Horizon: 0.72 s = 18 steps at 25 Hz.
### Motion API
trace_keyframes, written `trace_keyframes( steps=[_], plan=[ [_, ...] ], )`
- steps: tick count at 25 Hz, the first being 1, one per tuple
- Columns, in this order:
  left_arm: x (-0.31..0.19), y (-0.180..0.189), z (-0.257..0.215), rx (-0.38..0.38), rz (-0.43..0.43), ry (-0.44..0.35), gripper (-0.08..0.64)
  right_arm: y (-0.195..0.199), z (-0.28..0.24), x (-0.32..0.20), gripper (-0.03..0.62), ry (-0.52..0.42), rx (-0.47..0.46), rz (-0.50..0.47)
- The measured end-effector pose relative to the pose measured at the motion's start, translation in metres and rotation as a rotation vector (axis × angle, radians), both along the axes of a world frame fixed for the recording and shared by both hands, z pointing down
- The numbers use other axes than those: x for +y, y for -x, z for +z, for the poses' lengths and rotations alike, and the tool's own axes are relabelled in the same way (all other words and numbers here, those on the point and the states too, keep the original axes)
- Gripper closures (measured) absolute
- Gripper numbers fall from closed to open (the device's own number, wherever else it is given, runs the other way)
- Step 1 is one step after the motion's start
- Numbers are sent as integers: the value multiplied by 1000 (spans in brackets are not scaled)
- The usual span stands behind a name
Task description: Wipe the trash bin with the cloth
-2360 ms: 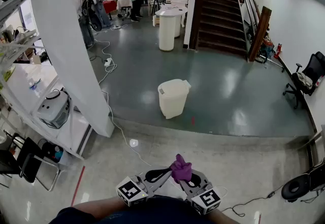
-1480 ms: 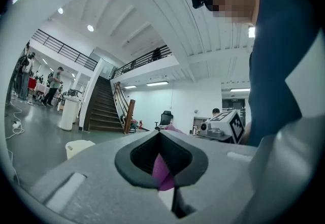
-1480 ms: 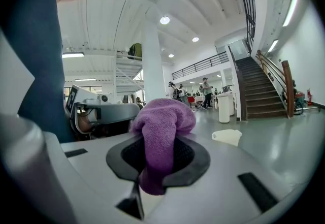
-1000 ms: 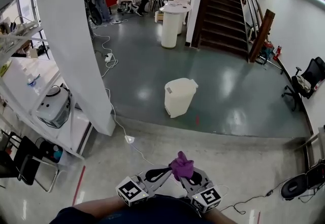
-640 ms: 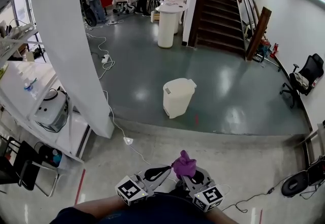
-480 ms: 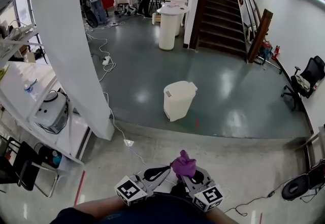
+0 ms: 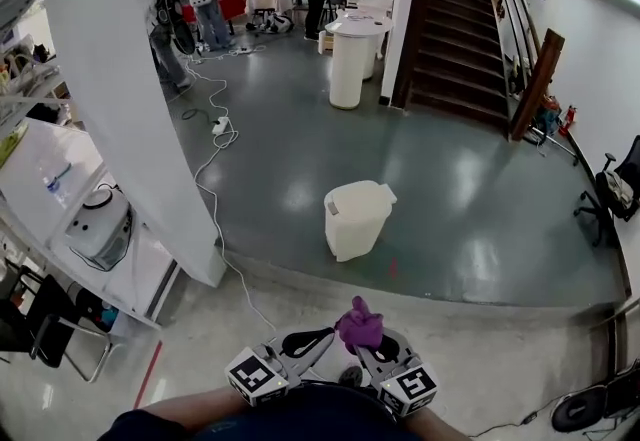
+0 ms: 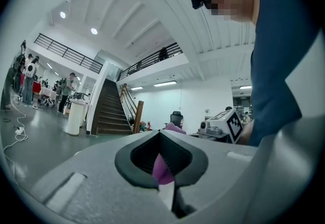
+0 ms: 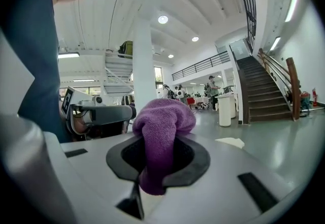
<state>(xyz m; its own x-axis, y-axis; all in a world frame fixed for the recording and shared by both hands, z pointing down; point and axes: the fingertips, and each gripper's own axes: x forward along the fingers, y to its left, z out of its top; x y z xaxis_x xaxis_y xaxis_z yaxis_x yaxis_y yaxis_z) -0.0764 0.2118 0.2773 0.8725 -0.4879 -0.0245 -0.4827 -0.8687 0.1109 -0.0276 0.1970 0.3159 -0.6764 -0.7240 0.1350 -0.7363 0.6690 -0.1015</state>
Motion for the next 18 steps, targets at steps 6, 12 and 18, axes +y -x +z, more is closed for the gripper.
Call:
trace_keyframes(
  steps=[6, 12, 18],
  plan=[
    [-68, -52, 5, -20, -65, 34, 572, -54, -3, -71, 515, 17, -21, -51],
    [-113, -96, 9, -40, -119, 59, 572, -102, 17, -114, 515, 65, -23, -106],
    [-138, -114, 7, -40, -123, 77, 572, -117, 16, -136, 515, 74, -38, -110]
  ],
)
